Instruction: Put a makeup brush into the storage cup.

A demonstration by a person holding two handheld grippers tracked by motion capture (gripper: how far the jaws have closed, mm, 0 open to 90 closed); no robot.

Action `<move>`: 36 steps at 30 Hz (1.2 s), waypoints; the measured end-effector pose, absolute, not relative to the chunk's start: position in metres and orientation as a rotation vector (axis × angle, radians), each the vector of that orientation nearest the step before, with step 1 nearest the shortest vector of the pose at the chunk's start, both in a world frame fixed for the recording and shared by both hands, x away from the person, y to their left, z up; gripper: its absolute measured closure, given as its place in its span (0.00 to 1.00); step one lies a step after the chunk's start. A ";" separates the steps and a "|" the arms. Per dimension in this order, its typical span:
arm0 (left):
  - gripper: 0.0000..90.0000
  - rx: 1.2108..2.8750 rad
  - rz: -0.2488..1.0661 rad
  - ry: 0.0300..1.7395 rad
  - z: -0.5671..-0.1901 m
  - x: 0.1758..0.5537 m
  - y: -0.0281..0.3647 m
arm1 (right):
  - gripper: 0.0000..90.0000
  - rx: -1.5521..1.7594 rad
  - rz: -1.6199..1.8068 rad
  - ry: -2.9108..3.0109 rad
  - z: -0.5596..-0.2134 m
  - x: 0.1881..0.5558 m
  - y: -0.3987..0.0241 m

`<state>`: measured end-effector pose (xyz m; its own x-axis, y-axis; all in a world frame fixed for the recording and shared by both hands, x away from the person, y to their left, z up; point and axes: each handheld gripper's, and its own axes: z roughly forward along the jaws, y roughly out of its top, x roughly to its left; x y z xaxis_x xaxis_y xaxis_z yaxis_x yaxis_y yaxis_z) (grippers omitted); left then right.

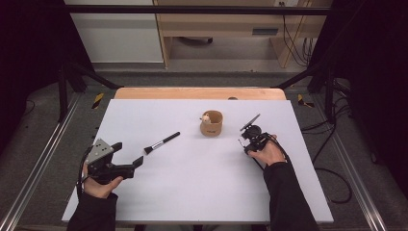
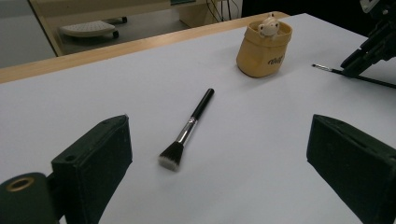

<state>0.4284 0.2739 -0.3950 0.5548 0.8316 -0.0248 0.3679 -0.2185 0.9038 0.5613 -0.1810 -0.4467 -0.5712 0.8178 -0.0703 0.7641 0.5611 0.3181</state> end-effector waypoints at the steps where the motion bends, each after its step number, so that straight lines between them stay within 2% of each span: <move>1: 0.07 1.812 0.593 0.988 -0.395 0.428 0.274 | 0.82 1.325 0.366 2.588 -0.448 0.562 -0.181; 7: 0.07 1.816 0.593 0.987 -0.396 0.428 0.273 | 0.91 1.344 0.354 2.603 -0.448 0.560 -0.178; 14: 0.07 1.819 0.592 0.986 -0.396 0.428 0.272 | 0.95 1.372 0.346 2.600 -0.448 0.562 -0.178; 29: 0.07 1.819 0.596 0.988 -0.396 0.429 0.273 | 0.95 1.378 0.392 2.570 -0.445 0.558 -0.180; 36: 0.07 1.822 0.599 0.987 -0.396 0.428 0.272 | 0.95 1.378 0.547 2.516 -0.422 0.547 -0.187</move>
